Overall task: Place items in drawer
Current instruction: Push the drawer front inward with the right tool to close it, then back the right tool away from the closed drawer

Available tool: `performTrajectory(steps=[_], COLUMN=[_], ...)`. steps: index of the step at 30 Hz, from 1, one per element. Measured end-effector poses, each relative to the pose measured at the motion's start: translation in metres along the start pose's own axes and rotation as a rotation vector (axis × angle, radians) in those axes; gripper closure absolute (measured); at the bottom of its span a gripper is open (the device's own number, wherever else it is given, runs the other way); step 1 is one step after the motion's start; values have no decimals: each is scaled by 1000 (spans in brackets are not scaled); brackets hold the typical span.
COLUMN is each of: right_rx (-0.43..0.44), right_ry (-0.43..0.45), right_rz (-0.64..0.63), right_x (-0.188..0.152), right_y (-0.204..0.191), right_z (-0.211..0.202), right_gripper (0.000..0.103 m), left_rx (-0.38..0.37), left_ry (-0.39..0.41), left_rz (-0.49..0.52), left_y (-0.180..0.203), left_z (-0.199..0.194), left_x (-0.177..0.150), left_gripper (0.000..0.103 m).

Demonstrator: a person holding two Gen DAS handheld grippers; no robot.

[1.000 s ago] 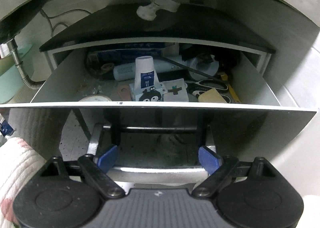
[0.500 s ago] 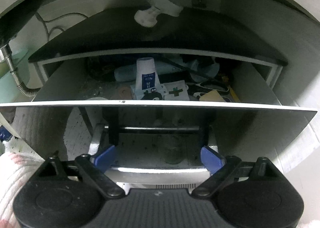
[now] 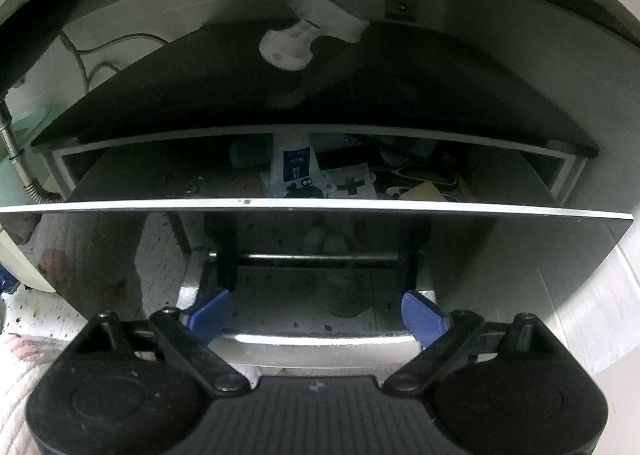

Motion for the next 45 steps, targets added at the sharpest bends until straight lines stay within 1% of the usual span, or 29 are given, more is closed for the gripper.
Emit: performTrajectory(steps=[22,29,34,40,45], right_rx=[0,-2,-2,-2,-1], right_ry=[9,35,49,59,75], right_rz=[4,10,8,8,7], right_x=[-1,1,1,2,-3], right_y=[2,1,0,-1,-1], right_z=[-5,-2,-2,0,-2], right_gripper=[11,11,11,11,9], left_rx=[-1,13,11,15,25], left_ry=[-26,-27,-52,-51,-57], left_rz=[-1,2,-9,14,28], left_y=[1,0,-1,5,8], left_z=[5,5,10,9,9], left_x=[-4,-4,-6,-7,-7], left_gripper=[6,6,6,6,6])
Point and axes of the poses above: each gripper's, at about its wrist camera, not at the fingertips, and z roughly the way its jaws point, y to its right, x to its top, the point moved 5 cm from there along z, roughly the way its jaws point, and after that the axes turned 11 degrees about -y, right-handed, at the moved point
